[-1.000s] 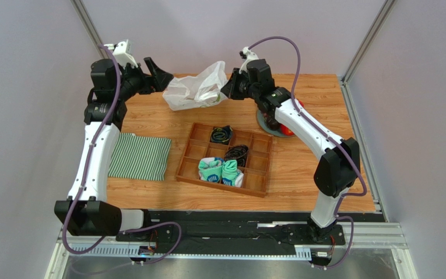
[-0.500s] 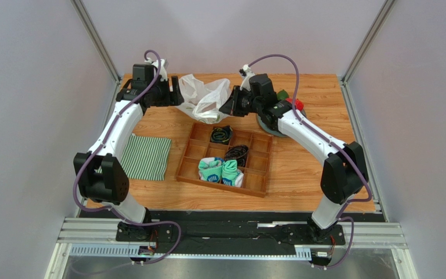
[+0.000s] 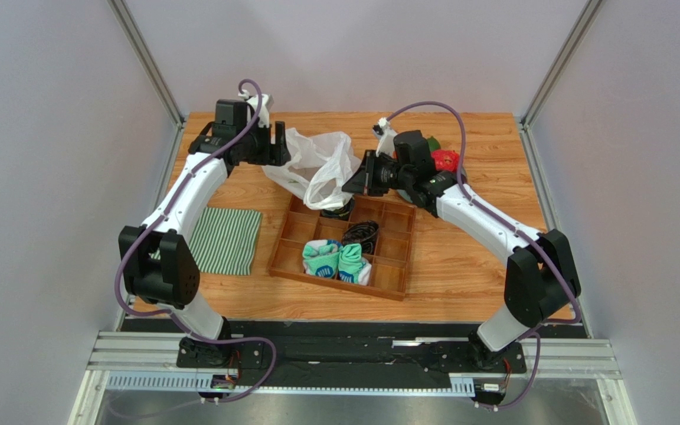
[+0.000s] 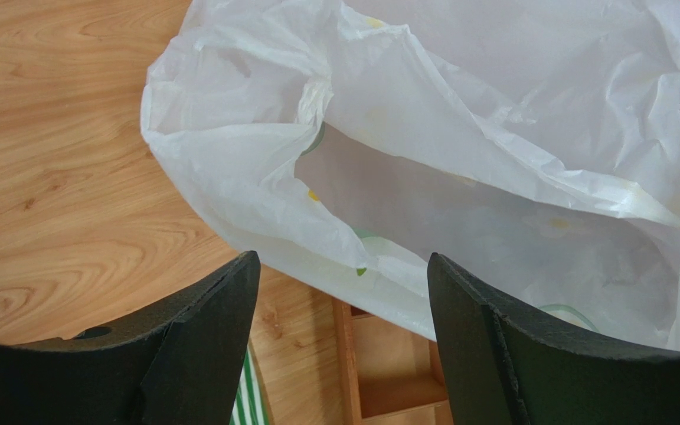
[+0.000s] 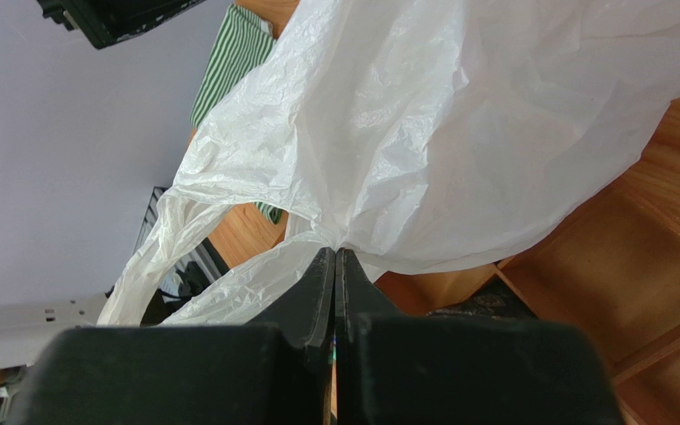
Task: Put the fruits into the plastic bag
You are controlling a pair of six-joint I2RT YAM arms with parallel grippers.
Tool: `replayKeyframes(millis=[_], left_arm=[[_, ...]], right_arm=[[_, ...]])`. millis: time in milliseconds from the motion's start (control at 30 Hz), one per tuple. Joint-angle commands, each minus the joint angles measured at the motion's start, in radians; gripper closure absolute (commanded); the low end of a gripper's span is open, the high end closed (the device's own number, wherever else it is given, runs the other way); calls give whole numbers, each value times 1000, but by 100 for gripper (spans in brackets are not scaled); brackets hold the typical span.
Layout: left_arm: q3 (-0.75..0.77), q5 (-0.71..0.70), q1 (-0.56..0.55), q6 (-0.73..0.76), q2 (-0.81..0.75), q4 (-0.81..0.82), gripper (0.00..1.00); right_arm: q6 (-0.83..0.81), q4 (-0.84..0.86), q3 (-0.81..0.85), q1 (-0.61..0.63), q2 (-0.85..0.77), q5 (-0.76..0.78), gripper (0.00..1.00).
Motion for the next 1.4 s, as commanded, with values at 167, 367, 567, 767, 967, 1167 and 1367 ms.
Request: replayKeyframes(millis=[167,367,567,767,967,1167,1367], left_arm=[[15,-103,-95,132,100,38,22],[37,-230,-103,141,172,61,23],[43,-293,-107,141,225,99,16],[18,-387,-109,163,265,142,14],[26,-384,-109,172,293,136,52],[34,-422,-109,157,223,118,100],[-6,-420,-107,149,8,118,100]], right_arm=[[-61,77,-60,-1,-92,-110,100],[-83,80,-78,-1,-112,-146,100],[-93,83,-84,-1,-112,-175,100],[-95,91,-89,0,-106,-204,100],[-89,101,-98,0,-100,-207,100],[-107,81,-92,0,-108,-177,100],[-162,6,-31,-3,-112,-124,100]])
